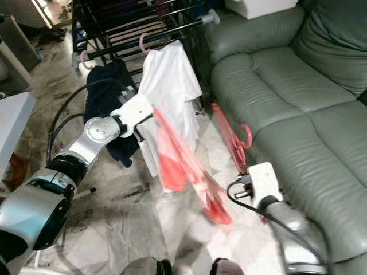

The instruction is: Hang hanger

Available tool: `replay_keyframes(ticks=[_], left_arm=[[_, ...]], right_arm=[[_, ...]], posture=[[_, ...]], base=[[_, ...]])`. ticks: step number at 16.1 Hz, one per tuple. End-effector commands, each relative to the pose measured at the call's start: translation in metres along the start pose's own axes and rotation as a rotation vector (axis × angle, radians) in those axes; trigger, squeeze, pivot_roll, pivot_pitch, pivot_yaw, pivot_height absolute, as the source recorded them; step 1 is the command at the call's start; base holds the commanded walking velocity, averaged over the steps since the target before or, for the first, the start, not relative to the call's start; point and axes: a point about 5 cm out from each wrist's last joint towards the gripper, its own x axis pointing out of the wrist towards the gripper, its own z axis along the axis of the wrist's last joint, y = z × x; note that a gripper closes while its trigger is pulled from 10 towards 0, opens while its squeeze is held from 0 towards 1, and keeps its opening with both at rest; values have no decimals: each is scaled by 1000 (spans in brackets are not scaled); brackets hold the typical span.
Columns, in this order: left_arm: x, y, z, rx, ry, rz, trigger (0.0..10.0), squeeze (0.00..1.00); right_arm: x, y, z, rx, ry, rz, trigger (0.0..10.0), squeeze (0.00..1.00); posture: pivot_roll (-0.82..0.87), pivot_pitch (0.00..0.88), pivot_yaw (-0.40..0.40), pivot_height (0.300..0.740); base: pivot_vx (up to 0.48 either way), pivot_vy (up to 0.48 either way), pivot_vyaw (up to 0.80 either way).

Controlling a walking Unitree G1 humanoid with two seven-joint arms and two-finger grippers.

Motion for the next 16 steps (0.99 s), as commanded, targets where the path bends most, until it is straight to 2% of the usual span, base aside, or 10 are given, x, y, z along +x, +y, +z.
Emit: replay_keyframes(ticks=[1, 2, 5, 7, 10, 13, 14, 16], left_arm=[[-2, 10, -3, -26, 33, 59, 10000, 0], [-2, 8, -6, -54, 40, 63, 10000, 0], [0, -3, -10, -141, 49, 88, 10000, 0], [2, -11, -9, -191, 22, 73, 10000, 0], [1, -21, -11, -248, -3, 68, 10000, 0], [-3, -24, -14, -317, -36, 128, 10000, 0], [-6, -22, -15, -357, -53, 177, 10000, 0], [-10, -23, -18, -382, -66, 204, 10000, 0]], right_arm=[[-4, 2, 10, -30, -29, 70, 10000, 0], [-11, -1, 13, -79, -28, 120, 10000, 0], [-25, -9, 11, -127, 22, 224, 10000, 0], [-23, -8, 18, -85, -28, 193, 10000, 0], [-18, 11, 19, -79, -43, 225, 10000, 0], [-7, 28, 23, -61, -35, 239, 10000, 0], [0, 35, 29, -81, -29, 275, 10000, 0], [10, 39, 38, -80, -58, 290, 10000, 0]], posture=[[-65, 41, 174, 740], [-70, 39, 174, 740], [-81, 36, 174, 740], [-95, 27, 154, 740], [-98, 10, 84, 740], [-101, 0, -46, 740], [-94, 0, -95, 740], [-75, 0, -92, 740]], base=[[0, 0, 0], [0, 0, 0], [0, 0, 0], [0, 0, 0], [0, 0, 0], [0, 0, 0], [0, 0, 0], [0, 0, 0]])
